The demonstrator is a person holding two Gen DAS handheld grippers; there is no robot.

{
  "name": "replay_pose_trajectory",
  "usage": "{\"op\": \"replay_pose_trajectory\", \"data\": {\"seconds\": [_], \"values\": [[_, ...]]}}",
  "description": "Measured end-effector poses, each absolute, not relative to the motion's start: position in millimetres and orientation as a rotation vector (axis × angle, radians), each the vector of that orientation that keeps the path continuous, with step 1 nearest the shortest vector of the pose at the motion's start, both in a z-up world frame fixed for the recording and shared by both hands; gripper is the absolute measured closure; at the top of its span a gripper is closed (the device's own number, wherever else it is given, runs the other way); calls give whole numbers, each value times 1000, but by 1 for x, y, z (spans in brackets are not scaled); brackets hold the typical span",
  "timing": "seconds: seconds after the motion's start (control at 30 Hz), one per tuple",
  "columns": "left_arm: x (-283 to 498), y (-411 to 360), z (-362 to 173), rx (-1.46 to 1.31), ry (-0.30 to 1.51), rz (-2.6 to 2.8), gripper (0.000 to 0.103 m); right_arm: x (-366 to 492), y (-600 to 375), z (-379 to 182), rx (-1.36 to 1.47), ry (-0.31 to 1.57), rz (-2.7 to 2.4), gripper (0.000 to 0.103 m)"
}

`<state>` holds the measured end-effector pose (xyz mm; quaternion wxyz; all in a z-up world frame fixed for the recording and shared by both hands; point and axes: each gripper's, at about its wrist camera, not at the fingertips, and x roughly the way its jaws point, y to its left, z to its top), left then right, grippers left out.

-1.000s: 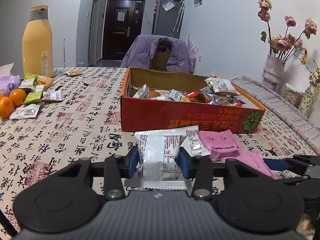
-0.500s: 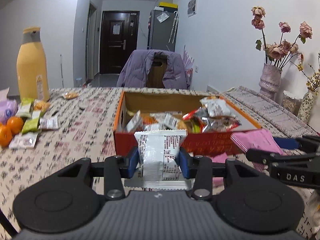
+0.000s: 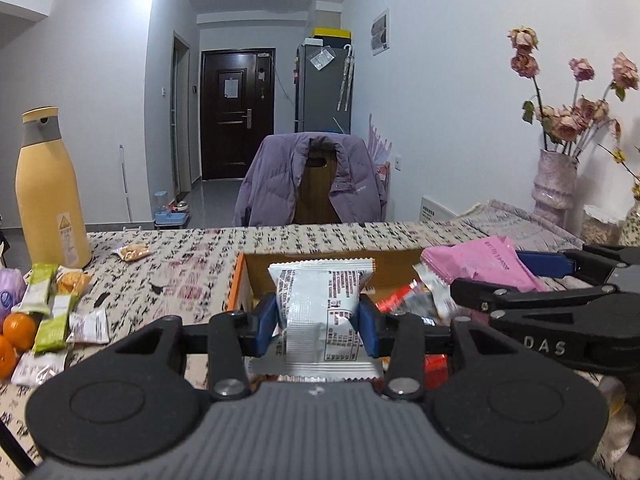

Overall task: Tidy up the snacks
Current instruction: 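Carry the white and pink packets over the box and open both grippers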

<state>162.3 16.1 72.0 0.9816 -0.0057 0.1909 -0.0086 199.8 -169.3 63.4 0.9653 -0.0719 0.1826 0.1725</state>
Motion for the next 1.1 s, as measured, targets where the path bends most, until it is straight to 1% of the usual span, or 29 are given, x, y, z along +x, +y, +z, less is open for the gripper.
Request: {"op": "replay_pose_trajectory", "data": {"seconds": [0.33, 0.5, 0.7, 0.77, 0.83, 0.87, 0.9, 0.93, 0.97, 1.0, 1.03, 1.07, 1.1], "values": [[221, 30, 70, -87, 384, 55, 60, 253, -148, 52, -152, 360, 327, 39], [232, 30, 51, -74, 390, 54, 60, 256, -147, 37, -174, 337, 315, 39], [237, 35, 37, -71, 415, 43, 60, 263, -149, 24, -173, 365, 335, 38], [235, 36, 37, -71, 409, 45, 60, 262, -151, 22, -165, 366, 340, 35], [233, 37, 37, -73, 396, 50, 56, 260, -153, 21, -159, 364, 338, 32], [232, 37, 37, -76, 389, 47, 51, 259, -154, 21, -157, 361, 336, 30], [230, 38, 38, -78, 378, 48, 40, 257, -156, 22, -151, 354, 335, 30], [228, 38, 39, -79, 366, 55, 32, 256, -158, 23, -143, 351, 334, 24], [227, 38, 40, -77, 353, 62, 19, 255, -160, 24, -133, 347, 336, 13], [224, 38, 40, -72, 334, 67, 14, 254, -162, 25, -124, 343, 336, 6], [222, 38, 41, -68, 323, 70, 13, 253, -164, 25, -114, 339, 334, 0], [220, 38, 42, -68, 315, 74, 3, 252, -166, 25, -106, 339, 334, 0], [220, 38, 43, -72, 306, 76, 0, 252, -167, 26, -102, 342, 334, 0]]}}
